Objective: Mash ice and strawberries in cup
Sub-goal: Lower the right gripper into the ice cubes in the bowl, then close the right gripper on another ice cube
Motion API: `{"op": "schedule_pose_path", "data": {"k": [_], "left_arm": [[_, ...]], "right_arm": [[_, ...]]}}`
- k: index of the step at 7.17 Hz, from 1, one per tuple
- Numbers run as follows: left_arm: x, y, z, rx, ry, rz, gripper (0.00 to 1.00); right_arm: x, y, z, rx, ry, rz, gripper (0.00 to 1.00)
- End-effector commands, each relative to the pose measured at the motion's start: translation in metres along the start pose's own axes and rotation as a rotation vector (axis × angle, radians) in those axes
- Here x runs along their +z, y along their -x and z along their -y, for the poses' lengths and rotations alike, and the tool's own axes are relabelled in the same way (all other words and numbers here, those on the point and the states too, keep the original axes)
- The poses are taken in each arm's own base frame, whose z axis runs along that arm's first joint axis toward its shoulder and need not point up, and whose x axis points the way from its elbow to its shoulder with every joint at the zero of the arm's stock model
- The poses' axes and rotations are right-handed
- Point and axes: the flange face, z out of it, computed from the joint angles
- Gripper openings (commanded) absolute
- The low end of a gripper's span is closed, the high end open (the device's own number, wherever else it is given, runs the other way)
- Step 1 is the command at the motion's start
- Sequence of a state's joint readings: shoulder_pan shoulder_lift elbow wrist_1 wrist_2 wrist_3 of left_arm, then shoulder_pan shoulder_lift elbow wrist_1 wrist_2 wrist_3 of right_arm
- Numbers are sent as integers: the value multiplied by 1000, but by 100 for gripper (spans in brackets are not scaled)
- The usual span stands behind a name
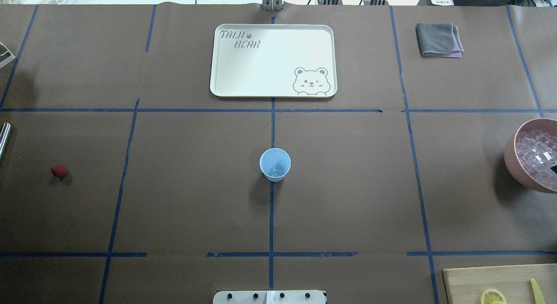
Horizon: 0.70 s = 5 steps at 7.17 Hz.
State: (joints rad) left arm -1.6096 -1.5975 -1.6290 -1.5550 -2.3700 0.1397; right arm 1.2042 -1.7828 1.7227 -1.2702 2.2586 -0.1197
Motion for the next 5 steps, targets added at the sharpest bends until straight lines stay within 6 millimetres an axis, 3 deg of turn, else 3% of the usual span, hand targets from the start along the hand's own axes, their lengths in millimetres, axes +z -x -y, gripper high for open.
{"op": "schedule_pose_path", "data": {"k": [1, 5], "left_arm": [[-2, -2, 0, 1, -2, 0, 100], [-9, -8, 2, 8, -12, 2, 100]], "right_arm": [[1, -1, 0, 3, 2, -2, 59], [-1, -2, 0, 14, -1, -8, 56]]}}
